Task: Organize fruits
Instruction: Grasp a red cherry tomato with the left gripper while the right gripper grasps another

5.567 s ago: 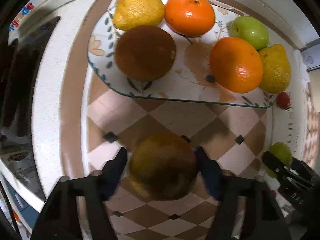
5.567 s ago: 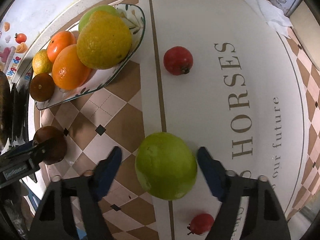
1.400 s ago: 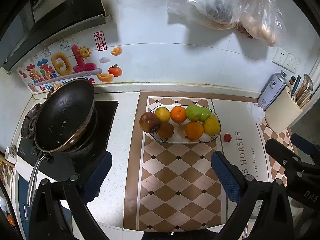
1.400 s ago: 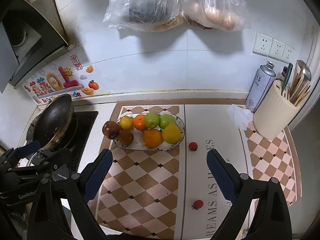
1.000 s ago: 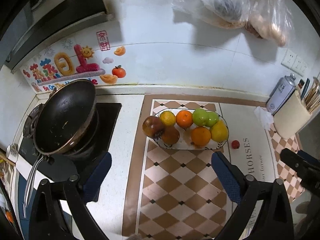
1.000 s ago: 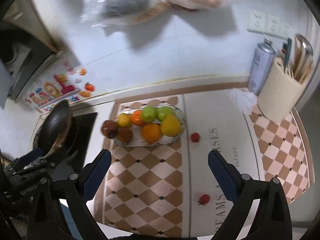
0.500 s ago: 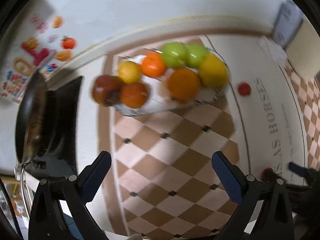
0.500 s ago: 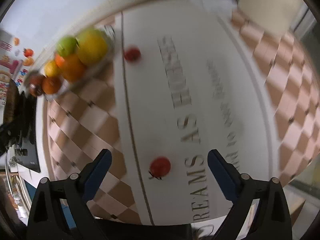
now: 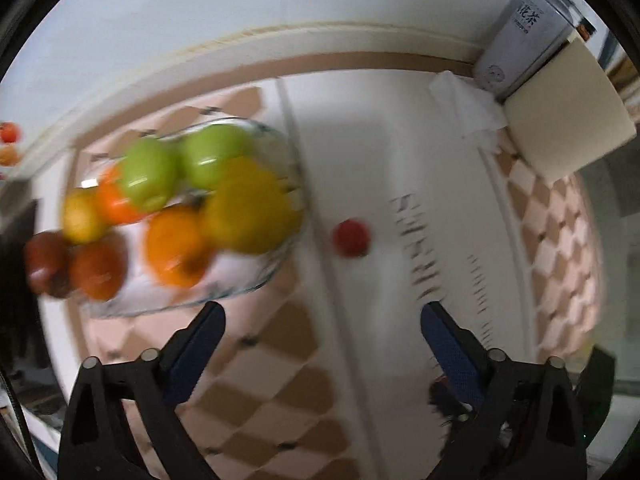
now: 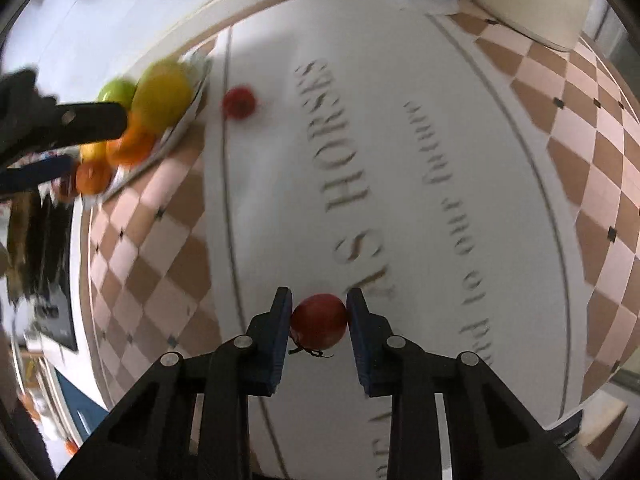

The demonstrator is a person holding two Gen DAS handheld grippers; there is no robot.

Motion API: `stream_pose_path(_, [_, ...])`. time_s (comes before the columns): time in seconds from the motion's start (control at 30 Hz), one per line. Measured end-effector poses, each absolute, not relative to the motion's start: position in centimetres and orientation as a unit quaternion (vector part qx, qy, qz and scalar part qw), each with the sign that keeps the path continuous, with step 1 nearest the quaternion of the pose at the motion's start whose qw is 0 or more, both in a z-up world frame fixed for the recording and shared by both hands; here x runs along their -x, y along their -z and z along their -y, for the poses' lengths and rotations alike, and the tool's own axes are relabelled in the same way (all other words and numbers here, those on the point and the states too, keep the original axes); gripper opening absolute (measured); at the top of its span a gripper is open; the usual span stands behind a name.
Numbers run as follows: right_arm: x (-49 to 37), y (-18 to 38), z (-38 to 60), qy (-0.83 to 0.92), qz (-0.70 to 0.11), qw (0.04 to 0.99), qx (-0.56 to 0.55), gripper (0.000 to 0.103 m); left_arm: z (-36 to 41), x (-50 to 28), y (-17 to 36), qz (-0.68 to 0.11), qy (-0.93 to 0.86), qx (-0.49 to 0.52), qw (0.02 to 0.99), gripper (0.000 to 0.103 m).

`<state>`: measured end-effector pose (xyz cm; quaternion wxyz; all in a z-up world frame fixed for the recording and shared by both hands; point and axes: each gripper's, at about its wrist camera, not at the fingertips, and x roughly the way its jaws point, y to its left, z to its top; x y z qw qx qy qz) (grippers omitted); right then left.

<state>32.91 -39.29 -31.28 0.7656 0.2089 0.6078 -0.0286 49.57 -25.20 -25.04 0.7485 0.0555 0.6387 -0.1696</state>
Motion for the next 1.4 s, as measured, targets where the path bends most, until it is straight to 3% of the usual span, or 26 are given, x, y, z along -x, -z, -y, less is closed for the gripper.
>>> stream_pose_path(0.13, [-34.3, 30.9, 41.6, 0.037, -0.594, 0.771, -0.226, 0.031, 27.8, -52.4, 27.0, -0.671, 0.178, -0.055, 0.718, 0.065])
stream_pose_path(0.3, [-35.9, 30.5, 43.9, 0.038, -0.584, 0.773, -0.247, 0.031, 29.8, -53.8, 29.0, -0.686, 0.176, -0.090, 0.701, 0.053])
stream_pose_path(0.67, [-36.7, 30.8, 44.5, 0.044, -0.584, 0.770, -0.252, 0.031, 32.6, -53.9, 31.2, -0.689, 0.178, -0.143, 0.687, 0.043])
stream_pose_path(0.8, [-36.9, 30.8, 44.7, 0.046, -0.584, 0.771, -0.251, 0.031, 33.0, -53.9, 31.7, -0.693, 0.180, -0.146, 0.683, 0.027])
stream_pose_path(1.17, [-36.9, 29.5, 44.7, 0.050, -0.572, 0.780, -0.247, 0.031, 31.6, -52.6, 29.8, -0.680, 0.197, -0.124, 0.695, 0.027])
stream_pose_path(1.4, [-37.0, 26.9, 44.0, 0.034, -0.550, 0.795, -0.253, 0.031, 26.3, -50.3, 26.6, -0.670, 0.208, -0.047, 0.711, 0.027])
